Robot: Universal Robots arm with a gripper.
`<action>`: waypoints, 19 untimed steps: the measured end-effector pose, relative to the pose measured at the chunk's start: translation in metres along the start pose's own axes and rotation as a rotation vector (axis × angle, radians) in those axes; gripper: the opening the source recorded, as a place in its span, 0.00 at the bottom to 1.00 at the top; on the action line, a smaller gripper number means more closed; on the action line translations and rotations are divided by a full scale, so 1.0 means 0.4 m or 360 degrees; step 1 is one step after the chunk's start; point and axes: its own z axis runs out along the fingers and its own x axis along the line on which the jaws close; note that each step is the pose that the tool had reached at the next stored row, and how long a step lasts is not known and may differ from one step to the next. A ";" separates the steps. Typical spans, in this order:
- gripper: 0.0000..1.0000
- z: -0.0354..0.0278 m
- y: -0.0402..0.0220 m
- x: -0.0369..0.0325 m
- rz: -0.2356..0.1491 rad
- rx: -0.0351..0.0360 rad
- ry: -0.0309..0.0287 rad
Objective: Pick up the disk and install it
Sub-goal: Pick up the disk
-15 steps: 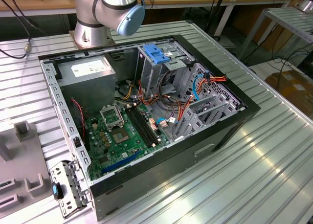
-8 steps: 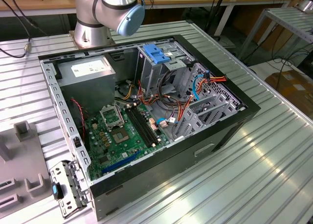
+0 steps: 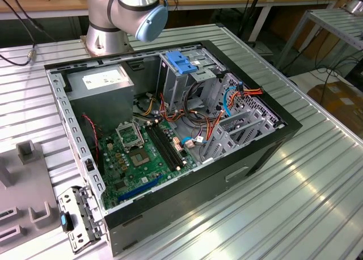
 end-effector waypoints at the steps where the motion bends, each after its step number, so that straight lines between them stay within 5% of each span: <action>1: 0.37 -0.002 0.000 0.000 0.0000 0.0000 0.00000; 19: 0.37 -0.047 0.000 0.000 0.0000 0.0000 -0.00011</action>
